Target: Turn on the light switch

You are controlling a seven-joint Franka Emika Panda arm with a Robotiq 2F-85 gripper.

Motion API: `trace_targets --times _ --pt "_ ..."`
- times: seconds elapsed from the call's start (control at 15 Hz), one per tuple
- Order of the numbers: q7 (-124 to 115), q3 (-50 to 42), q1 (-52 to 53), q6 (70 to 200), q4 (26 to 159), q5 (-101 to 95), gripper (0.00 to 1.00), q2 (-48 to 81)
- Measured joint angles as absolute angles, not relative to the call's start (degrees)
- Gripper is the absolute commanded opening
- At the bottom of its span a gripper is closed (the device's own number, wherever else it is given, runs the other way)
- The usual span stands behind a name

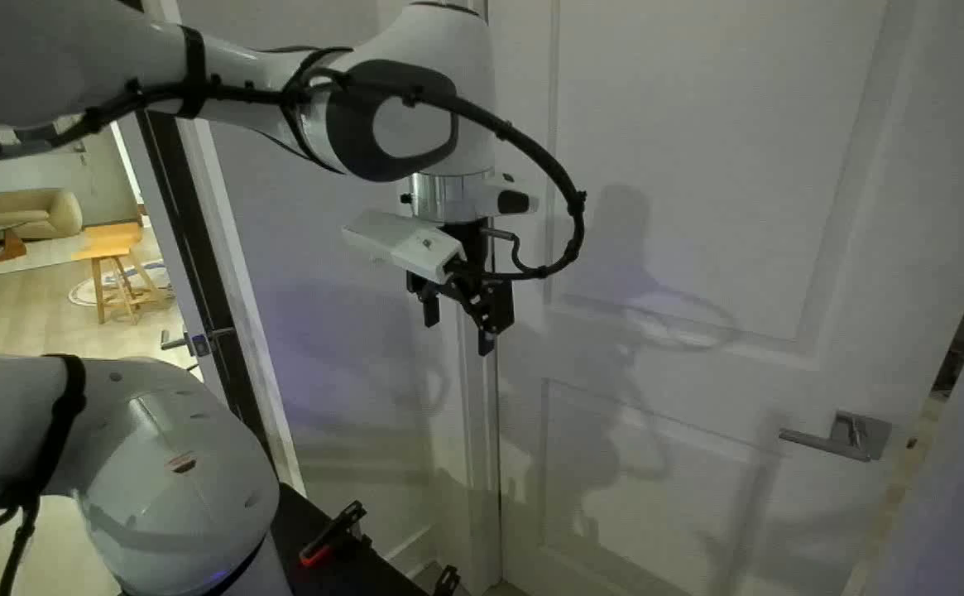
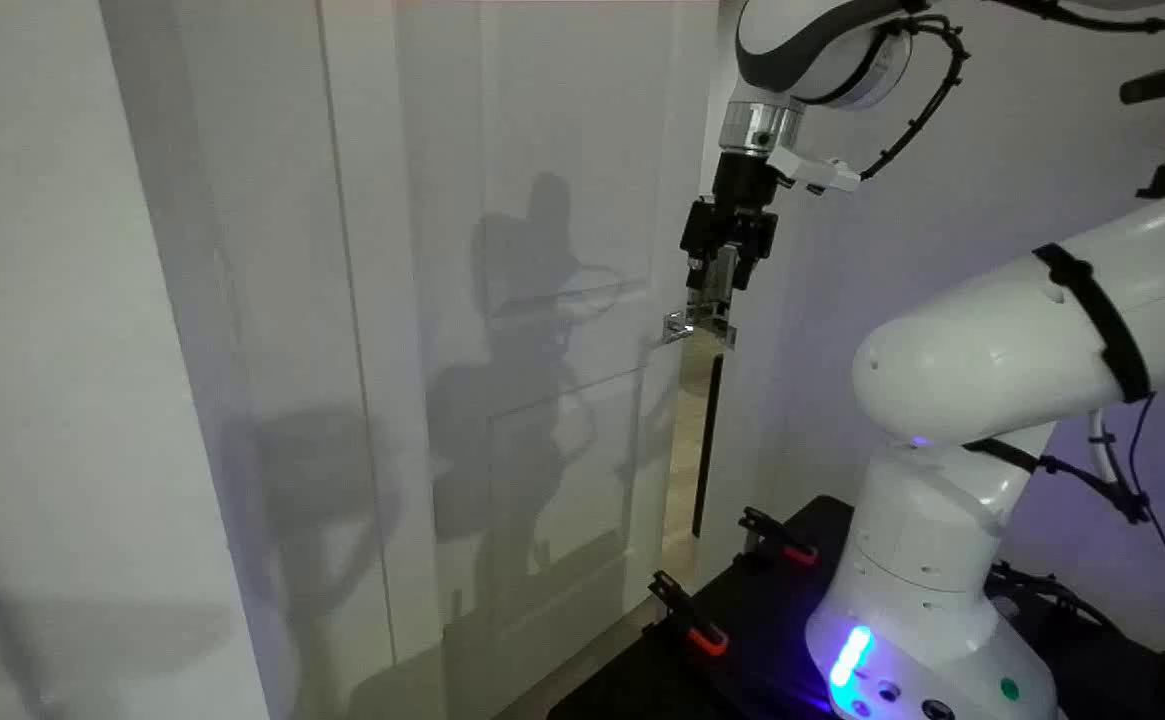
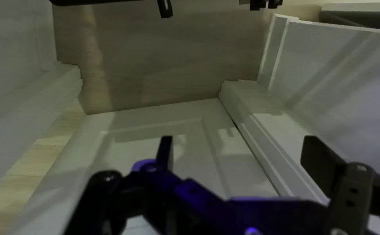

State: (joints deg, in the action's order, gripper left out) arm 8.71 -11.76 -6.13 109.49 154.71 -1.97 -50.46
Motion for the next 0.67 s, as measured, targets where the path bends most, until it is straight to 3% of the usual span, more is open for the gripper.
trace_targets --times 0.67 --pt "10.31 -11.94 -4.92 110.46 155.02 -0.52 1.0 -48.81"
